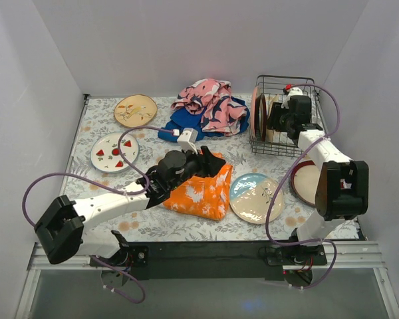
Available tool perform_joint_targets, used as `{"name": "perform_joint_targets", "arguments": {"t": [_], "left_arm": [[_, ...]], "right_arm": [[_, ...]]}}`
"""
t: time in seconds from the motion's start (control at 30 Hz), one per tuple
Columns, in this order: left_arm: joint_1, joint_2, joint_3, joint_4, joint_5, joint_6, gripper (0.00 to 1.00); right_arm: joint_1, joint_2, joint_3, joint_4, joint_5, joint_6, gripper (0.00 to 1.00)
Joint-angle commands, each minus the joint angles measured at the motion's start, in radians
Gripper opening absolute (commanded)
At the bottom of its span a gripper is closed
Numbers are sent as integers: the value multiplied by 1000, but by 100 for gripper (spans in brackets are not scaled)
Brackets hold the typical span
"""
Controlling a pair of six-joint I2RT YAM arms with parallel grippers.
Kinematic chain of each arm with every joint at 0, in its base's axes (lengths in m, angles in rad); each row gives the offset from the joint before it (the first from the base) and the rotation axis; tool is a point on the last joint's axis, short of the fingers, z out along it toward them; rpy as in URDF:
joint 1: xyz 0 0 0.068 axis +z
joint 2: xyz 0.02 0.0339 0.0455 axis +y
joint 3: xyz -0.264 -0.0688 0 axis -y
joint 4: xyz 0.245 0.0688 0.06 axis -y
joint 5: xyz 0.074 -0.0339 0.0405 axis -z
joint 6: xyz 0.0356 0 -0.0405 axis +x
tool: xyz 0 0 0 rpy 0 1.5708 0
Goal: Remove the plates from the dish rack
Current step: Unload the plate from the dish rack, then place the plate at the center of the board.
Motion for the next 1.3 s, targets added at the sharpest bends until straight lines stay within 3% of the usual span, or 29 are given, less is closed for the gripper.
{"name": "perform_joint_targets", "arguments": {"t": [0.0, 0.1, 0.13, 0.17, 0.23, 0.67, 0.8, 0.9, 1.0, 1.13, 1.2, 1.27], "left_arm": [[4, -152, -17, -116, 11, 12, 53], [1, -215, -69, -147, -13, 45, 53], [-1, -250, -86, -150, -45, 46, 53], [-1, -267, -128, -141, -54, 51, 53], [-1, -299, -173, -92, -70, 66, 54], [-1, -309, -166, -118, -120, 11, 56], [4, -297, -101, -210, -128, -66, 56], [39, -287, -34, -289, -58, -144, 59], [116, -283, 66, -384, 95, -185, 61], [374, -278, 208, -504, 348, -242, 62], [482, -278, 292, -576, 434, -242, 62], [516, -274, 365, -639, 485, -215, 62]], "right_arm": [[17, 33, 52, 15, 27, -39, 51], [17, 27, 31, 25, 34, -58, 39], [17, 13, 22, 53, 66, -61, 32], [17, 2, 13, 65, 68, -64, 17], [17, -31, 0, 80, 50, -68, 2], [17, -205, 20, 142, 12, -111, 1], [22, -287, 14, 160, -16, -143, 1], [43, -358, 2, 176, -18, -203, 1], [92, -422, -17, 192, -34, -263, 1], [251, -511, -64, 246, 19, -392, 1], [352, -579, -152, 295, 36, -588, 1], [511, -620, -217, 381, 140, -771, 1]]}}
